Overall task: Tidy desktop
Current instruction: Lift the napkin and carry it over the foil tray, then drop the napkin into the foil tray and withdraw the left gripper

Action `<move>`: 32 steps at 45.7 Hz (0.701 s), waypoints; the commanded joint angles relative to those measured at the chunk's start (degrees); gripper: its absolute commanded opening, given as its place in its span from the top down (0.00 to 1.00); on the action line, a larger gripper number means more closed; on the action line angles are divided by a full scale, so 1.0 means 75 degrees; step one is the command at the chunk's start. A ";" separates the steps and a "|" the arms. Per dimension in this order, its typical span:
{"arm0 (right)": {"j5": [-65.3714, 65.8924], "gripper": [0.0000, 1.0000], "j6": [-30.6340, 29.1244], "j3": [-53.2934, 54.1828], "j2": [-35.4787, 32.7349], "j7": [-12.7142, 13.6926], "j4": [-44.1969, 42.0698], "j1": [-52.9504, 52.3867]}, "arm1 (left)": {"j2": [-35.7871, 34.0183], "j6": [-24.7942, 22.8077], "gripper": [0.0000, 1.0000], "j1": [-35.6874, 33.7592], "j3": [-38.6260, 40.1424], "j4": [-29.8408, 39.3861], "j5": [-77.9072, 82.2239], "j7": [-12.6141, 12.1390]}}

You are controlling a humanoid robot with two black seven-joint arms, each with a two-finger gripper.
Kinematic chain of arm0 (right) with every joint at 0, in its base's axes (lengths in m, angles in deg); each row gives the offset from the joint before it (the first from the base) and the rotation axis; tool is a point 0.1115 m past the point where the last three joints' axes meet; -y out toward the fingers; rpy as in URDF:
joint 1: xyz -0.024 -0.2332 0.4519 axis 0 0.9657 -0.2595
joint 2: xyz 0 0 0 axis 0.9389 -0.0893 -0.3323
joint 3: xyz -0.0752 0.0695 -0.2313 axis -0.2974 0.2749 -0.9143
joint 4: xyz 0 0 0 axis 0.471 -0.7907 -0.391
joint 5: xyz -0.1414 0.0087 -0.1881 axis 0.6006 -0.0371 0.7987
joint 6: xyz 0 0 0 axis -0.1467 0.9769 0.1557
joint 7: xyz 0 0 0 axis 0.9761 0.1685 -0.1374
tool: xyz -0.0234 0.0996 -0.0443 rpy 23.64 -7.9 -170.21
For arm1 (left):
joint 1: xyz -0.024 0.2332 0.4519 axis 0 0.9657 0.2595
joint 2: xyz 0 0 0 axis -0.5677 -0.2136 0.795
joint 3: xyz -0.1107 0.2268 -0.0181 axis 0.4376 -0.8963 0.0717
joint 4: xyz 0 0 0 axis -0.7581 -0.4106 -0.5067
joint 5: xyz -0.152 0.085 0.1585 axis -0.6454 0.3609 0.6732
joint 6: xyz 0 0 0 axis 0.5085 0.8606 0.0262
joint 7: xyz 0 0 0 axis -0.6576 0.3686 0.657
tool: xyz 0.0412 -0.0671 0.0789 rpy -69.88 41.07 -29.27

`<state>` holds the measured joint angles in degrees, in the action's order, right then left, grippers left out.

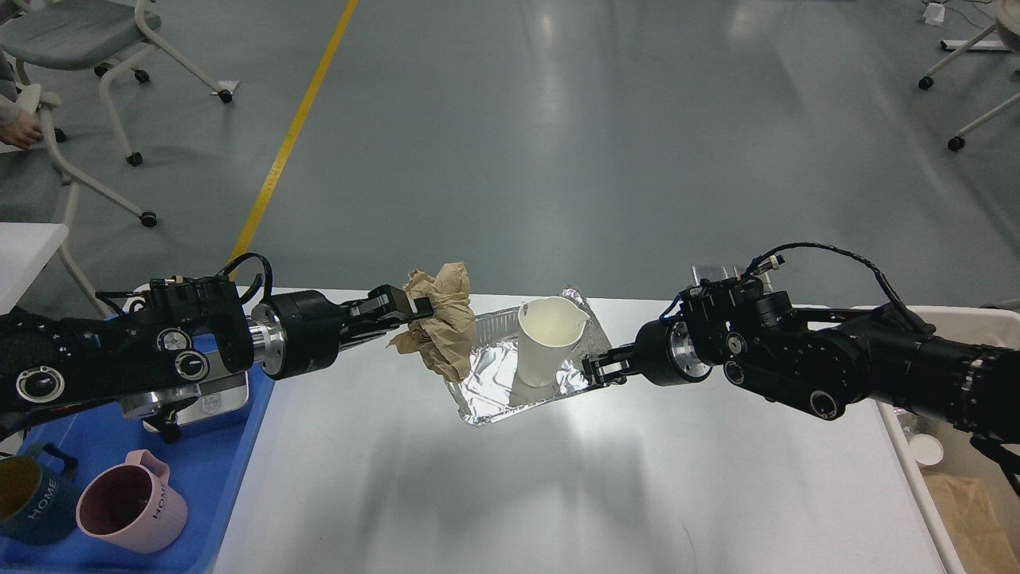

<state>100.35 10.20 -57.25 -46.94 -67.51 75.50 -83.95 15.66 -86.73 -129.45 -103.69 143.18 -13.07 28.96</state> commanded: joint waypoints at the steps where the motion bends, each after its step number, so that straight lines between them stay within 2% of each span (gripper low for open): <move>1: -0.0005 1.00 -0.0011 0.0099 -0.0004 0.0000 0.0000 -0.0010 | 0.0017 -0.0001 0.97 -0.0007 -0.0186 -0.0067 0.0007 -0.0002; 17: -0.0005 1.00 -0.0011 0.0134 -0.0004 0.0000 0.0024 -0.0022 | 0.0357 0.0011 0.94 -0.0030 -0.0280 -0.0371 -0.0016 -0.0002; 22: -0.0075 1.00 -0.0011 0.0134 -0.0004 0.0000 0.0024 -0.0022 | 0.0521 0.0022 0.74 -0.0065 -0.0187 -0.0547 -0.0028 -0.0002; 28: -0.0098 1.00 -0.0011 0.0134 -0.0004 0.0000 0.0024 -0.0022 | 0.0556 0.0058 0.39 -0.0065 -0.0011 -0.0570 -0.0028 0.0022; 32: -0.0098 1.00 -0.0011 0.0134 -0.0004 0.0000 0.0036 -0.0033 | 0.0580 0.0046 0.24 -0.0065 0.0013 -0.0570 -0.0028 0.0033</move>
<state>99.64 10.12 -56.24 -46.97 -67.51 75.70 -84.11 19.75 -86.34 -129.94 -104.07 138.94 -13.27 29.07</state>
